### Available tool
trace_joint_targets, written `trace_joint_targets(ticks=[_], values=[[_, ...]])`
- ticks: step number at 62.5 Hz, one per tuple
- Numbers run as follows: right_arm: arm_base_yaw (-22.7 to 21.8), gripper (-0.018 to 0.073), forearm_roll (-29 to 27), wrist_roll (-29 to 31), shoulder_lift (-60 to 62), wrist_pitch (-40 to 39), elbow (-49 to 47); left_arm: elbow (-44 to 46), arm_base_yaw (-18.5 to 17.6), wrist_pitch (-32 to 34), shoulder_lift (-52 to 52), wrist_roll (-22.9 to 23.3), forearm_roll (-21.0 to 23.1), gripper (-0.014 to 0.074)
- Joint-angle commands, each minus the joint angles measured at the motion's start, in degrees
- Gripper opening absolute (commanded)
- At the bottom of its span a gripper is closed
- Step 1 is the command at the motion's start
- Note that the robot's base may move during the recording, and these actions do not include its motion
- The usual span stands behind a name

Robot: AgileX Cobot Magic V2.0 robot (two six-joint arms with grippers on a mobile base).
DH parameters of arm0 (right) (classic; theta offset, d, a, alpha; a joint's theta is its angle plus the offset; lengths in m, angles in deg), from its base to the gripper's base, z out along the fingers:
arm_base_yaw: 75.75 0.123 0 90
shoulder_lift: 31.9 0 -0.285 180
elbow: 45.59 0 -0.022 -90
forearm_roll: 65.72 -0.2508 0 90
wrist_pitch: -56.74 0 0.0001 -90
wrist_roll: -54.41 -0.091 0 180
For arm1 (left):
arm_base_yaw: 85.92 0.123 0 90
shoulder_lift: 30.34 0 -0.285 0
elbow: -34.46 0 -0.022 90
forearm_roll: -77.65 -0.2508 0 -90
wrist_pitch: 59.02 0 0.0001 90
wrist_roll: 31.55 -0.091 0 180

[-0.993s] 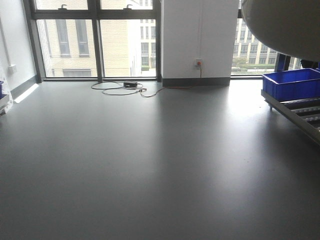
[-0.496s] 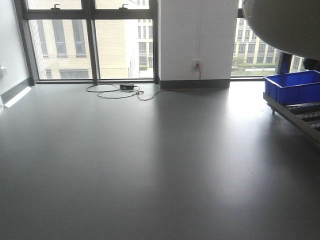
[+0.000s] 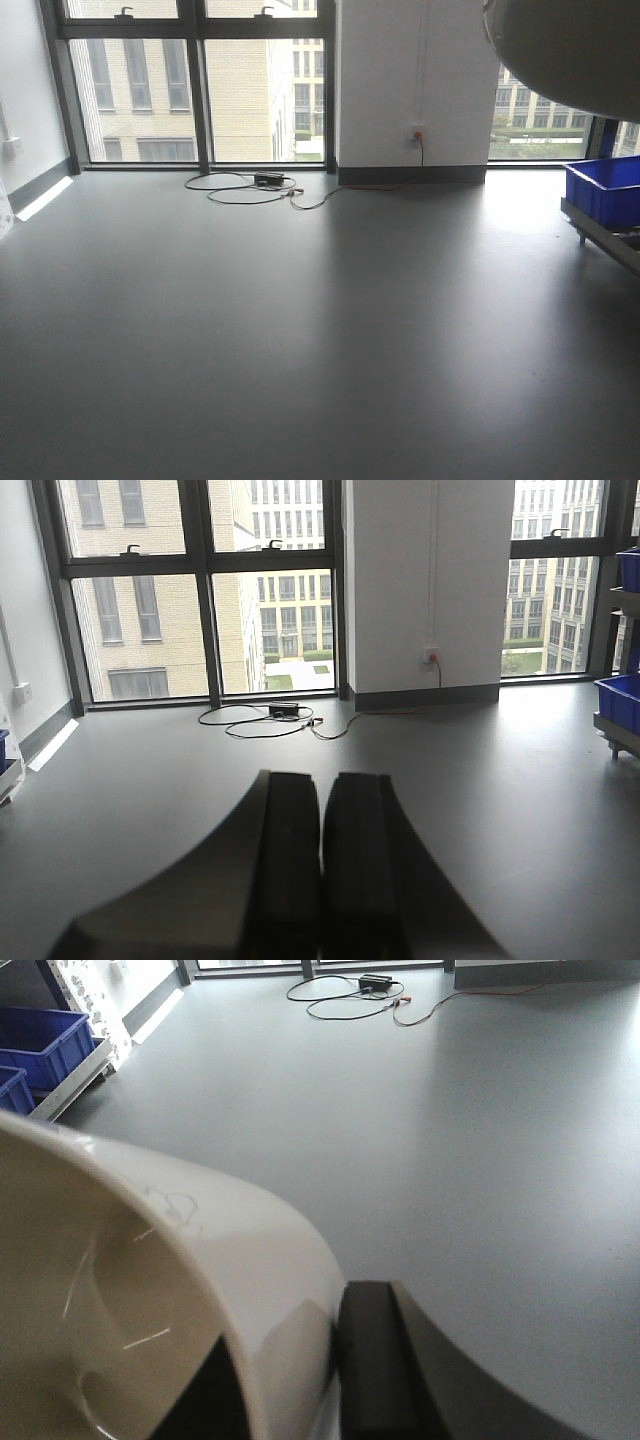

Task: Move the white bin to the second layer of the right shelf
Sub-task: 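Turn the base toward the shelf with a blue crate, bin held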

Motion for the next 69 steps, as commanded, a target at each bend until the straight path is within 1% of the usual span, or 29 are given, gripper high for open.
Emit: trace_joint_targets(ticks=[1,69], values=[[-0.41,0.0057,-0.16,0.07,-0.09,-6.04,-1.78,-1.90,-0.19,4.99,0.76,0.43,0.29,0.0085],[-0.41,0.0057,-0.16,0.07,-0.09,-6.04,-1.78,-1.90,-0.19,4.99,0.76,0.43,0.29,0.0085]])
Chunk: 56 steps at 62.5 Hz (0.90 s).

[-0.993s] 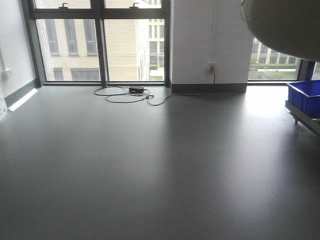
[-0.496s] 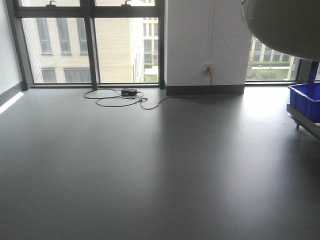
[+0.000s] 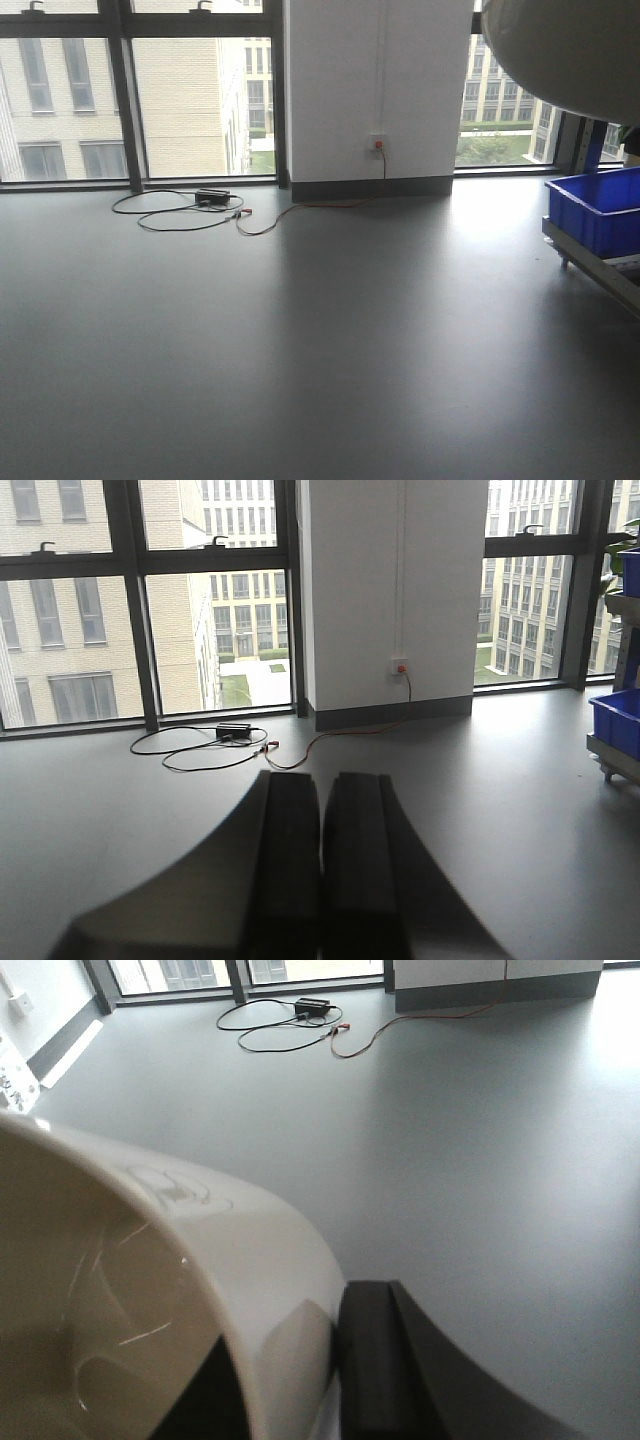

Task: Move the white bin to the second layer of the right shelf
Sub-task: 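Turn the base toward the shelf with a blue crate, bin held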

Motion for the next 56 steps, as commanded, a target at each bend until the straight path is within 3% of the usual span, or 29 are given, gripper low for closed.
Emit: trace_joint_targets(ticks=[1,56], values=[[-0.41,0.0057,-0.16,0.07,0.01,-6.04,-1.78,-1.90,-0.19,4.99,0.76,0.43,0.29,0.0085],[-0.41,0.0057,-0.16,0.07,0.01,-6.04,-1.78,-1.90,-0.19,4.99,0.76,0.43,0.29,0.0085]])
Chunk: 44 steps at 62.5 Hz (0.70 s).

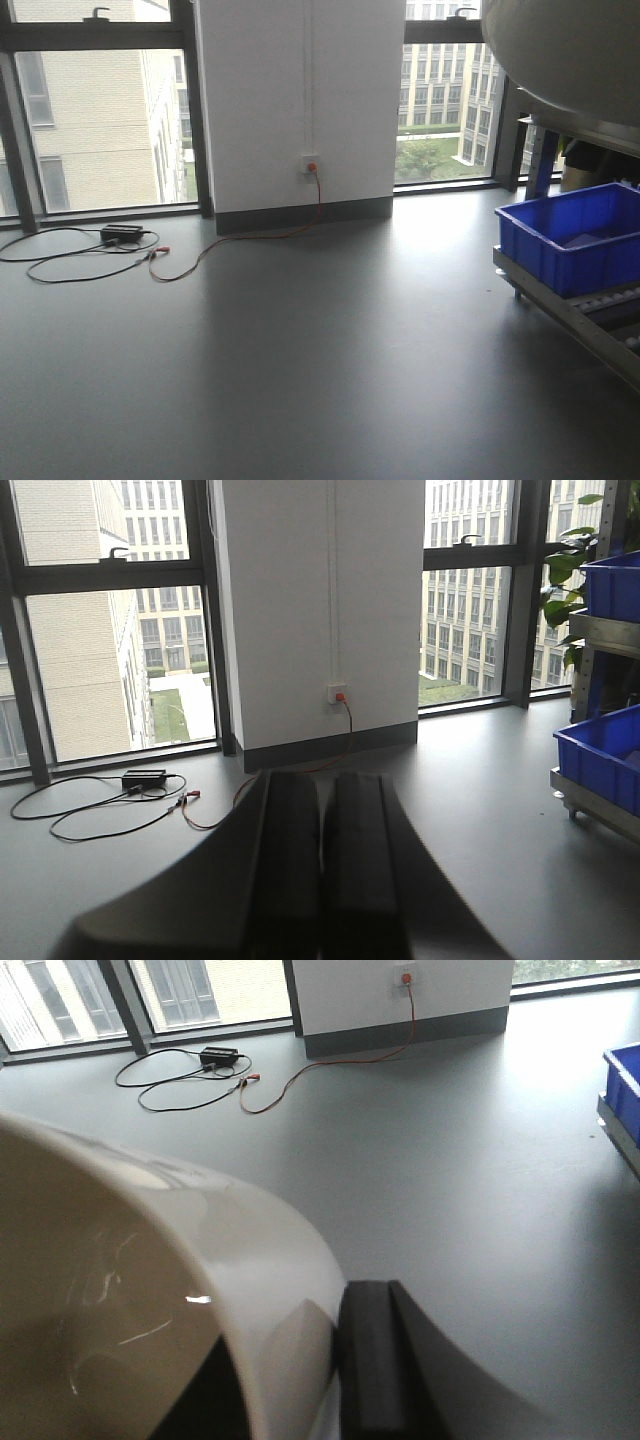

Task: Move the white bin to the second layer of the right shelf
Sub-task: 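Turn the base toward the shelf with a blue crate, bin held, then drive up to the blue-crate roller shelf holding the white bin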

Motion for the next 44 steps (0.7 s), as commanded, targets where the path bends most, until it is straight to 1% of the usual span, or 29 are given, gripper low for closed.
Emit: trace_joint_targets(ticks=[1,44], values=[[-0.41,0.0057,-0.16,0.07,0.01,-6.04,-1.78,-1.90,-0.19,4.99,0.76,0.43,0.29,0.0085],[-0.41,0.0057,-0.16,0.07,0.01,-6.04,-1.78,-1.90,-0.19,4.99,0.76,0.43,0.29,0.0085]])
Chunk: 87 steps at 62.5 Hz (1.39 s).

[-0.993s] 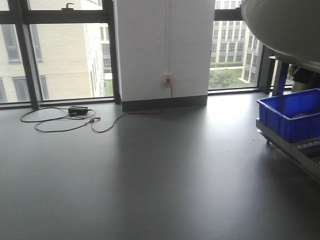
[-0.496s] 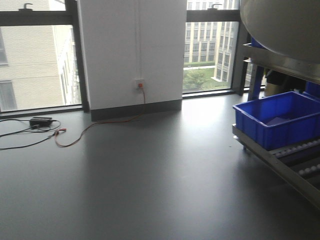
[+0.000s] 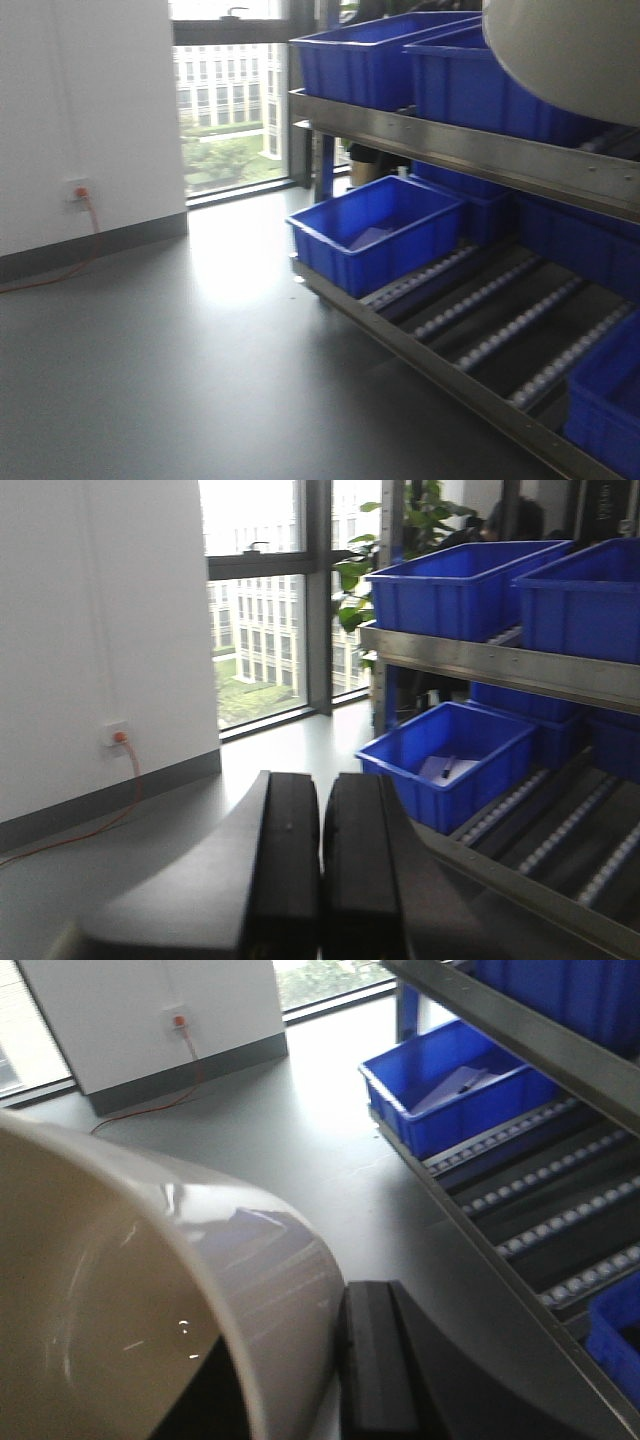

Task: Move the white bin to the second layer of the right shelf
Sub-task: 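Drive up to the blue-crate roller shelf holding the white bin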

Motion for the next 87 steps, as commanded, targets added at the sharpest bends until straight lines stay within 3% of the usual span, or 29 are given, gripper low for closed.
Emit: trace_joint_targets(ticks=[1,87], values=[[-0.41,0.0057,-0.16,0.07,0.01,-6.04,-1.78,-1.90,-0.19,4.99,0.76,0.43,0.29,0.0085],[-0.41,0.0057,-0.16,0.07,0.01,-6.04,-1.78,-1.90,-0.19,4.99,0.76,0.43,0.29,0.0085]])
